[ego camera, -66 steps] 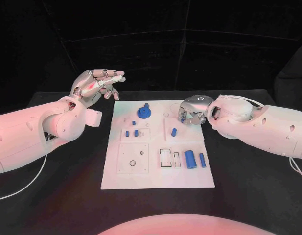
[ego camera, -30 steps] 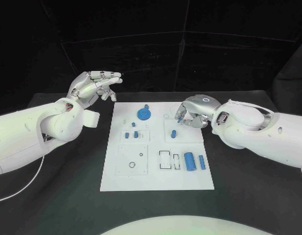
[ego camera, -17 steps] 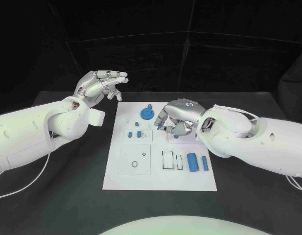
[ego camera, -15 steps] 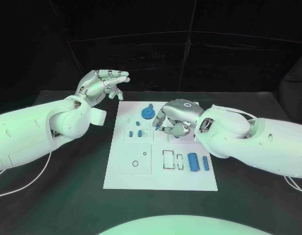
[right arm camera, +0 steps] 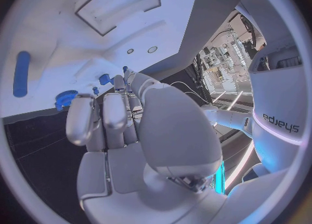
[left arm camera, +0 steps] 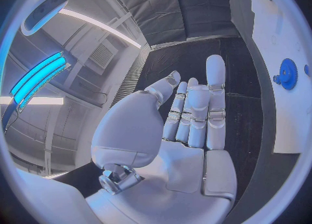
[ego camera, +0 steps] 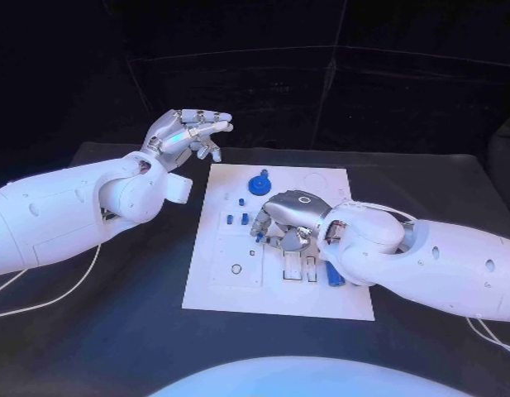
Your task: Assemble the parts on the task board
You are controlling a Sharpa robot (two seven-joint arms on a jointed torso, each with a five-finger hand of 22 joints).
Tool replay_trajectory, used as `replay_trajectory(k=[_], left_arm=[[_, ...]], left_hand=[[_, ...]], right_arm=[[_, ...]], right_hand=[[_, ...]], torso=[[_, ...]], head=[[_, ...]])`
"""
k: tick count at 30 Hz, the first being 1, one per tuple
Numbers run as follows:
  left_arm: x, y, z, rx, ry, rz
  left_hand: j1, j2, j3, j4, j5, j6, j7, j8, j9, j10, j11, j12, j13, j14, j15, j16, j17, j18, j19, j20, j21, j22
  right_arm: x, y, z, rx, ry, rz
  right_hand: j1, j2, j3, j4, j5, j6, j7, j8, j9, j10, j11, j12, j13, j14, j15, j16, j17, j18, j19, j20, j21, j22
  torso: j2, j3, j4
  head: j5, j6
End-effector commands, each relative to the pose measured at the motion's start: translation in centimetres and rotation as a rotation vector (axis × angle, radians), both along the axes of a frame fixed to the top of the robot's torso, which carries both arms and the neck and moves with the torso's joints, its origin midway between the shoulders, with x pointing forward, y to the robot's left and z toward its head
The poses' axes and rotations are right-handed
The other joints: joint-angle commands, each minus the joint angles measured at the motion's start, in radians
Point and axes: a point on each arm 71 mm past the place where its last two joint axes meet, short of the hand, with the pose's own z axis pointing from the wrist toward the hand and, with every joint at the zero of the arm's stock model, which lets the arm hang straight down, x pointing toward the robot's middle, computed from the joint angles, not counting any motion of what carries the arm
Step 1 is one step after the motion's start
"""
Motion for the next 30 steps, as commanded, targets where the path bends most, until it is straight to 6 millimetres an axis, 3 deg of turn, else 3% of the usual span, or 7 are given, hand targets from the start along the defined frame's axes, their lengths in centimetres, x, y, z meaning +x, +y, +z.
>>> replay_trajectory(k=[1, 17, 30], left_arm=[[0.0, -0.2, 0.2, -0.011, -0.003, -0.014], [0.0, -0.5, 0.1, -0.012, -0.001, -0.019], [0.0, -0.5, 0.1, -0.012, 0.002, -0.024]], left_hand=[[0.008, 0.001, -0.001, -0.007, 0.001, -0.008, 0.001, 0.004, -0.001, -0.006, 0.002, 0.003, -0.001, -0.008, 0.002, -0.004, 0.000, 0.014, -0.005, 0.001, -0.004, -0.002], [0.008, 0.001, -0.001, -0.008, 0.001, -0.009, 0.001, 0.004, -0.001, -0.007, 0.002, 0.004, -0.001, -0.009, 0.002, -0.005, -0.003, 0.013, -0.005, 0.001, -0.005, -0.002], [0.008, 0.001, -0.001, -0.008, 0.001, -0.009, 0.001, 0.004, -0.001, -0.007, 0.002, 0.004, -0.001, -0.009, 0.002, -0.005, -0.003, 0.013, -0.005, 0.001, -0.005, -0.002]], right_arm=[[0.0, 0.3, -0.5, -0.038, -0.001, 0.016], [-0.2, 1.4, -1.6, -0.045, 0.012, 0.035], [-0.3, 1.6, -2.0, -0.061, 0.014, 0.042]], right_hand=[[-0.010, 0.003, 0.005, -0.001, -0.003, 0.004, 0.004, -0.004, 0.002, -0.002, 0.005, -0.004, 0.000, 0.034, 0.000, 0.006, -0.001, -0.020, 0.007, 0.000, 0.005, 0.001], [-0.012, 0.004, 0.006, -0.002, -0.003, 0.003, 0.004, -0.004, 0.002, -0.002, 0.005, -0.005, 0.000, 0.034, 0.000, 0.007, -0.001, -0.020, 0.007, 0.001, 0.005, 0.001], [-0.013, 0.004, 0.007, -0.002, -0.002, 0.003, 0.004, -0.004, 0.002, -0.003, 0.005, -0.005, -0.001, 0.035, 0.000, 0.008, 0.000, -0.020, 0.007, 0.001, 0.006, 0.002]], torso=[[0.000, 0.0004, 0.0012], [0.001, 0.0014, -0.0010], [0.000, 0.0004, 0.0005]], head=[[0.010, -0.004], [0.030, -0.015], [0.032, -0.023]])
